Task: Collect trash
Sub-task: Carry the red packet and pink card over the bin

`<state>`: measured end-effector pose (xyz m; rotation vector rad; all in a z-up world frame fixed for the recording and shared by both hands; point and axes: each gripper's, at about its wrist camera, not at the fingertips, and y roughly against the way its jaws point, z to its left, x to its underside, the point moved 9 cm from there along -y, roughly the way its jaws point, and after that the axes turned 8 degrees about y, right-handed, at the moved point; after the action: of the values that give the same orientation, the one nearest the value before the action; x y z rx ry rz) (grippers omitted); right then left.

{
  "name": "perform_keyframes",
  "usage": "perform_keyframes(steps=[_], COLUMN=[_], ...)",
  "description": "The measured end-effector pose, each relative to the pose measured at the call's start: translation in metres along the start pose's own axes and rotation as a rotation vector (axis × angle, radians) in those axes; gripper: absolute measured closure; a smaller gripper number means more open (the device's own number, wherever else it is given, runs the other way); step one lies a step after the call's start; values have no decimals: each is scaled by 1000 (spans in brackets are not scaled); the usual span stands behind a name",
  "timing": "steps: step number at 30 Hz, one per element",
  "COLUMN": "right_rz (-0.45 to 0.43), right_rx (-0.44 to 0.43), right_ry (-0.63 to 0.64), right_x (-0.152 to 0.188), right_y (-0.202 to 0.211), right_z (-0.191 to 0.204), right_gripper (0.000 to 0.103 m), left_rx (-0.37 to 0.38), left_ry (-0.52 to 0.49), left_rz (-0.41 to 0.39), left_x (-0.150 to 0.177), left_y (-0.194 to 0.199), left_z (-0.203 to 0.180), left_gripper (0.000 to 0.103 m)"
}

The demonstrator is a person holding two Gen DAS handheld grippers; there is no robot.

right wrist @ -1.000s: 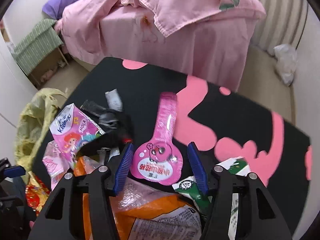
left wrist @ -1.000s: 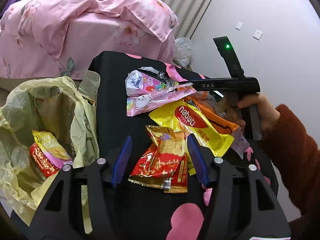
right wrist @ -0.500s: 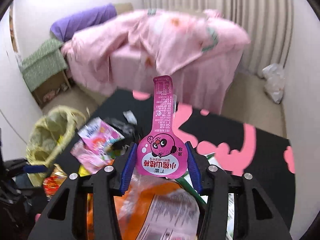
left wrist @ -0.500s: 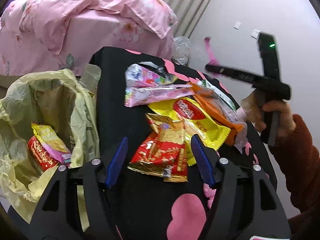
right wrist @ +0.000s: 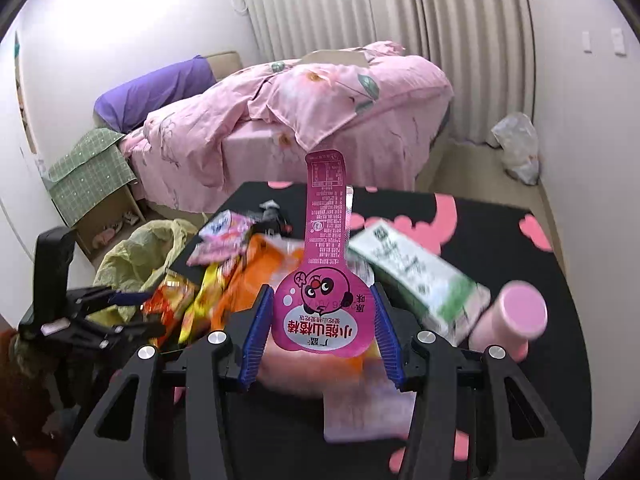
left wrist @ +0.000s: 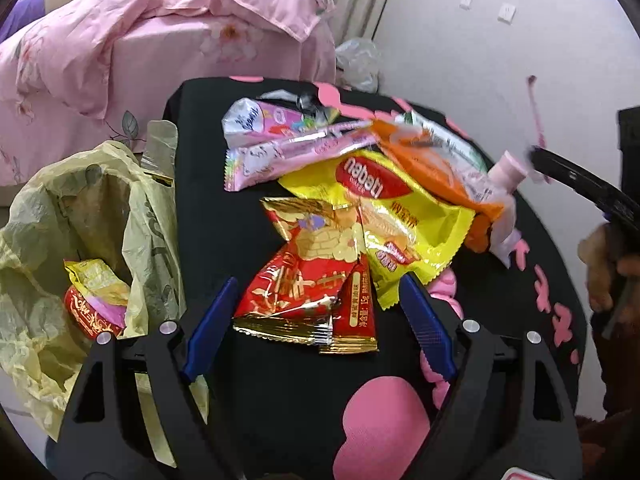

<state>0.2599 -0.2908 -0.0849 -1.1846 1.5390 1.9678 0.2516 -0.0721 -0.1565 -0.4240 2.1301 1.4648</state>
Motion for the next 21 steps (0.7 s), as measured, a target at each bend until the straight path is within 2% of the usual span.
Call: perform_keyframes(steps=[1, 5, 10, 12, 15, 21], right_rz=[1, -18, -37, -28, -13, -33], right_rx=[1, 17, 25, 15, 10, 0], right_ry=[1, 9, 1, -14, -33, -33], right_x=[5, 14, 24, 30, 37, 27], right_y=[1, 10, 19, 18, 15, 23], right_z=[3, 8, 16, 18, 17, 25], right_gripper=[57, 57, 57, 57, 57, 57], left_rx=[-10, -74, -50, -31, -40, -53], left_ry=[-10, -10, 3, 11, 8, 13], left_rz=[1, -1, -9, -19, -49, -139], left_x=[0, -2, 2, 4, 3, -12], left_y=[-1, -2, 2, 8, 20, 57], left_z=[-1, 5, 6, 5, 3, 5], left_gripper=[26, 48, 62, 62, 62, 62])
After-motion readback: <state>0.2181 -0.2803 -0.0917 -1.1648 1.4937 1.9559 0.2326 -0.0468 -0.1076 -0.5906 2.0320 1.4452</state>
